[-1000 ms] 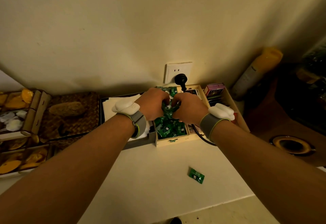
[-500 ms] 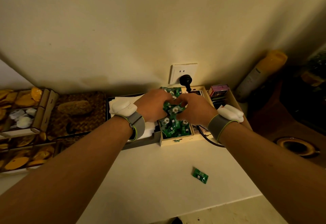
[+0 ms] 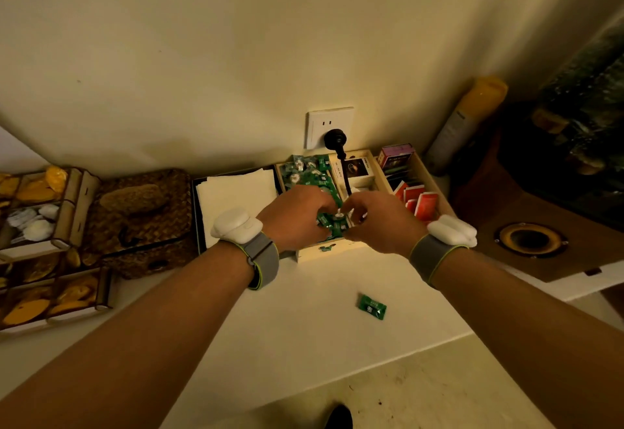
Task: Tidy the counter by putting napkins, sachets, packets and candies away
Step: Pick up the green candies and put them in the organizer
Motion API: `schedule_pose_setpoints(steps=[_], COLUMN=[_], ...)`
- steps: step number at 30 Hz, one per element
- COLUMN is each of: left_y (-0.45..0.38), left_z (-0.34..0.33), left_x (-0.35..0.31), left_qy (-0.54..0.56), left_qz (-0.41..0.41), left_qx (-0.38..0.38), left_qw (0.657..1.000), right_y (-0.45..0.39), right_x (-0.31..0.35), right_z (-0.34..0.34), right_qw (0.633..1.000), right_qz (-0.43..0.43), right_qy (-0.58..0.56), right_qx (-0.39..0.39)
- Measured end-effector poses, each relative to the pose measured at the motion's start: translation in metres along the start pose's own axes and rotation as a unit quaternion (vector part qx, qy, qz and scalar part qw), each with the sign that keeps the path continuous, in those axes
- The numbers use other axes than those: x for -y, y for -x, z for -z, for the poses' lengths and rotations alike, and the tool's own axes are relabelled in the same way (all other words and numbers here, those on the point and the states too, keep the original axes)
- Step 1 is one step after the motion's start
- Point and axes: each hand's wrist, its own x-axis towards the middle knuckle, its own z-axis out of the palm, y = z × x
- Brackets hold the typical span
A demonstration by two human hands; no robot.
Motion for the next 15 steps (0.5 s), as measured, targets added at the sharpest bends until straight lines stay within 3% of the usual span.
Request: schedule_pose_setpoints(steps=[9, 15], left_y=[0.011, 0.013], left_z=[-0.064, -0.100], left_x=[-0.028, -0.040], left_qy=[0.004, 0.005], left_qz=[-0.034, -0.009], left_qx=[0.111, 0.158], left_qw=[0.993, 0.987], right_y=[0.050, 0.065], right_x=[-0.062, -0.094], right_z=[-0.020, -0.046], right_qw=[0.995, 0.991], right_qz=[-0.093, -0.115], right_qy=[-0.010, -0.002], right_qx=[0.046, 0.075])
